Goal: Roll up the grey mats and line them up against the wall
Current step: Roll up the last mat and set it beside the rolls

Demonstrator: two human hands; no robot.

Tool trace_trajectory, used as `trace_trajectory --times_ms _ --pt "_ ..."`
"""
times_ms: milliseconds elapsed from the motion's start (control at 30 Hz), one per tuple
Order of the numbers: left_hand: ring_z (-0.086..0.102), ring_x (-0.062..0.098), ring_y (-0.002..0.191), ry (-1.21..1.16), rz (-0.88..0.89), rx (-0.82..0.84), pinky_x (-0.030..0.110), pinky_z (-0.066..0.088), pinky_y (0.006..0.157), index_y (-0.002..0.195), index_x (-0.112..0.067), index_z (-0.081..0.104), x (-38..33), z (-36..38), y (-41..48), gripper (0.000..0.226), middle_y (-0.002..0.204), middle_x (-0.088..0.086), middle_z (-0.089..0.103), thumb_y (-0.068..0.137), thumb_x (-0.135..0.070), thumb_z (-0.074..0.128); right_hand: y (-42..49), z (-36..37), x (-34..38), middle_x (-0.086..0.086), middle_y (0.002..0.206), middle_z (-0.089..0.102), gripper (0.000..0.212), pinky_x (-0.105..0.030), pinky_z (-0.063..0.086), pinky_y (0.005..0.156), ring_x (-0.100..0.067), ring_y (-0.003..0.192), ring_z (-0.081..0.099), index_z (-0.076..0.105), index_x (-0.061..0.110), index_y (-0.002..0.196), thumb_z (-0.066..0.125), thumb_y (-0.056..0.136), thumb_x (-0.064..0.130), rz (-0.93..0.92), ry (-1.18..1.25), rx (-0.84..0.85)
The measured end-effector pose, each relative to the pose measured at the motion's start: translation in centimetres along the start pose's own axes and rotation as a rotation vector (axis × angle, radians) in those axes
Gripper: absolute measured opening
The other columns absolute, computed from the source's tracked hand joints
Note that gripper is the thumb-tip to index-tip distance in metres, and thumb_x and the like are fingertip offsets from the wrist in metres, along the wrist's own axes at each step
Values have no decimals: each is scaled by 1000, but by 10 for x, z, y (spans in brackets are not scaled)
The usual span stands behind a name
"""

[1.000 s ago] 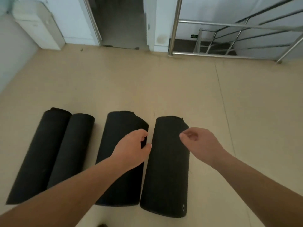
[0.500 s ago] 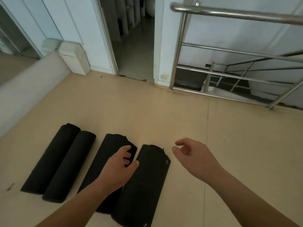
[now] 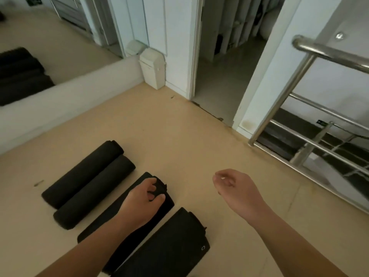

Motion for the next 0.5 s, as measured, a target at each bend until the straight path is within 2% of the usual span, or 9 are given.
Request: trace_trajectory --times_ms 167,333,500 --pt "63 6 109 -56 -32 -79 22 52 87 153 -28 43 -75 -2 88 64 129 -11 59 96 -40 70 107 -64 23 12 93 71 13 -17 43 67 1 86 65 72 36 102 65 96 44 -62 -69 17" --pt "61 6 112 -121 -90 -170 28 55 89 152 -29 43 -130 -4 188 64 130 -10 58 96 -44 70 228 -107 48 11 88 71 11 -22 47 70 0 80 65 73 35 99 66 95 42 -145 -110 92" --pt "58 7 117 -204 -195 -350 35 54 98 151 -29 46 -153 -14 273 62 135 -11 58 96 -44 70 364 -123 89 9 87 70 17 -23 51 73 -4 79 65 72 32 110 64 97 39 -285 -205 203"
Point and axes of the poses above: each hand's wrist, its own y-axis towards the middle knuckle, its own z-axis out of the palm, x = y × z, the point moved 9 cm from there along y, towards the middle knuckle
